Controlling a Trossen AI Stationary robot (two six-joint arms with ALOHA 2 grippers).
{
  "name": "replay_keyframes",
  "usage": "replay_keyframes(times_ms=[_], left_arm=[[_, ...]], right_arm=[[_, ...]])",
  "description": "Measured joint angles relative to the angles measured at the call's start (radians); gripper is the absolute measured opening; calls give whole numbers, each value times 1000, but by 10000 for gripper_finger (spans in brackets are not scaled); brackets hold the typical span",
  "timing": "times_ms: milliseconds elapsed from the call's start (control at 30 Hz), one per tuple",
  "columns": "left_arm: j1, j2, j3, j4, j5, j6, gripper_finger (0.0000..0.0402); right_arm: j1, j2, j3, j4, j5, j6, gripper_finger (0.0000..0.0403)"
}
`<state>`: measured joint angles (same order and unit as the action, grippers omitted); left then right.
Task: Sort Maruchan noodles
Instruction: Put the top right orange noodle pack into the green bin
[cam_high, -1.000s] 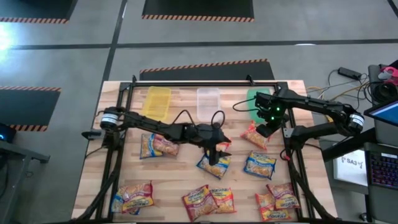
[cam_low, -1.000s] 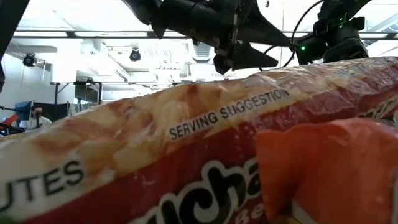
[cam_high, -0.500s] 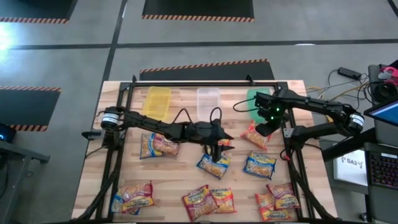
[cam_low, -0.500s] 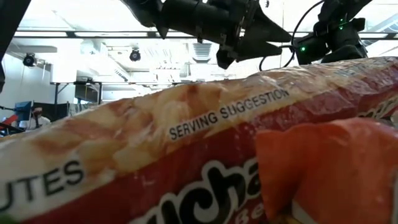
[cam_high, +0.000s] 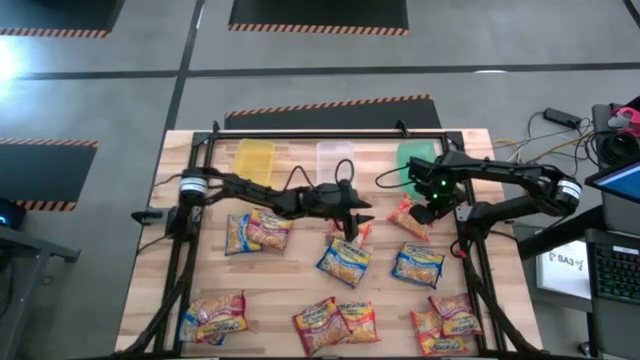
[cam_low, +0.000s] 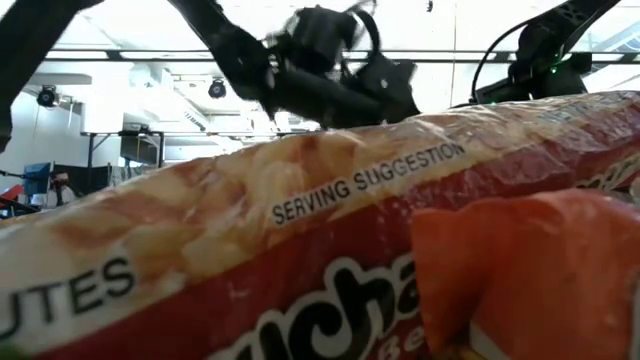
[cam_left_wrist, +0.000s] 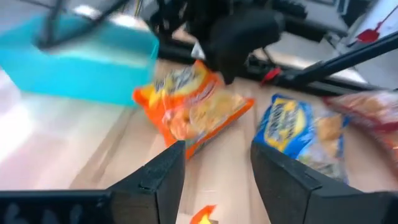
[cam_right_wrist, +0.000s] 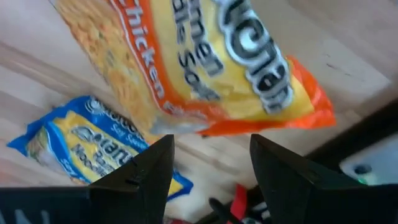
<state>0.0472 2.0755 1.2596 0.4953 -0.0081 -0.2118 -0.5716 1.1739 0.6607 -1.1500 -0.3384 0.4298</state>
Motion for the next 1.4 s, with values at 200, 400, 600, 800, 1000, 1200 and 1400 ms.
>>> replay_keyframes(times_ms=[200,400,600,800,1000,1200,1400], left_arm=[[1,150,160,4,63,-16,169],[10,249,306,-93,63,-16,169],[17,298,376,-152,51,-14,169],[39,299,384,-191,-40,-12,169],[46,299,383,-264,-102,-29,169],[40,299,382,-283,-90,-3,169],[39,299,382,-282,-73,-2,169]], right_arm=[[0,1,-19,114,-1,5,201],[0,16,-26,166,-1,-72,193],[12,41,-27,205,-3,-203,182],[35,41,-27,219,-59,-224,176],[37,-18,-27,186,-116,-25,182],[37,-76,-27,73,-105,200,193],[37,-60,-27,66,-1,313,191]])
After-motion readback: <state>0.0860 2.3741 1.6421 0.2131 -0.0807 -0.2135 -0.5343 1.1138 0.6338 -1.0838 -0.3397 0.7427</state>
